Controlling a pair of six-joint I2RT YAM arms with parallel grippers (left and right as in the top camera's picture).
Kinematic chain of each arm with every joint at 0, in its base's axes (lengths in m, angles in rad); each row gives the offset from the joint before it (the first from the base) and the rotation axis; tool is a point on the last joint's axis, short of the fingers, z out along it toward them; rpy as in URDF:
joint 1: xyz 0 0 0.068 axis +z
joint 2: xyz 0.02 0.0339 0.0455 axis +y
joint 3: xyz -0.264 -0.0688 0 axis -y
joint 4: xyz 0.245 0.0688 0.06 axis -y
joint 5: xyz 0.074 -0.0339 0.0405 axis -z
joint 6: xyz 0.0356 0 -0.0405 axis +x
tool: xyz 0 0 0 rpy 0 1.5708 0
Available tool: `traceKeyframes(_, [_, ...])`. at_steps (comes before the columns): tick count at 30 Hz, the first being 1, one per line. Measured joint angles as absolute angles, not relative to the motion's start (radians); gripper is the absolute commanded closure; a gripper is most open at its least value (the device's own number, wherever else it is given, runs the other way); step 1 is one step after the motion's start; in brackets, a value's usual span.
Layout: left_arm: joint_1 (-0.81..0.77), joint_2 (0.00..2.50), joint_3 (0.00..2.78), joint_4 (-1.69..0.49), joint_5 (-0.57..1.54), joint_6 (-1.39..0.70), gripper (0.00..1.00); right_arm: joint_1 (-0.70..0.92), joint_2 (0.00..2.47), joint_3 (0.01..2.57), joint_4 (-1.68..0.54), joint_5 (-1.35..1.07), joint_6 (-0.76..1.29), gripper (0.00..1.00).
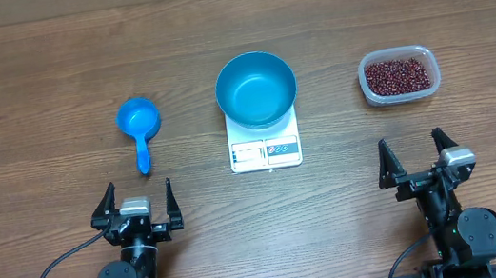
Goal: Scoop item into bowl and weigh 150g on scale
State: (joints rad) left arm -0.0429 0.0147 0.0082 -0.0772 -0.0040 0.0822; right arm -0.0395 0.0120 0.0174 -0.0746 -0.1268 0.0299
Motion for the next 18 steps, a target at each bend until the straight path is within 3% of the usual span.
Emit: traceKeyframes(18, [-0.091,0.057,0.008,-0.078,-0.007,0.082,0.0,-0.039,0.012,0.017,-0.075,-0.127,0.03,0.0])
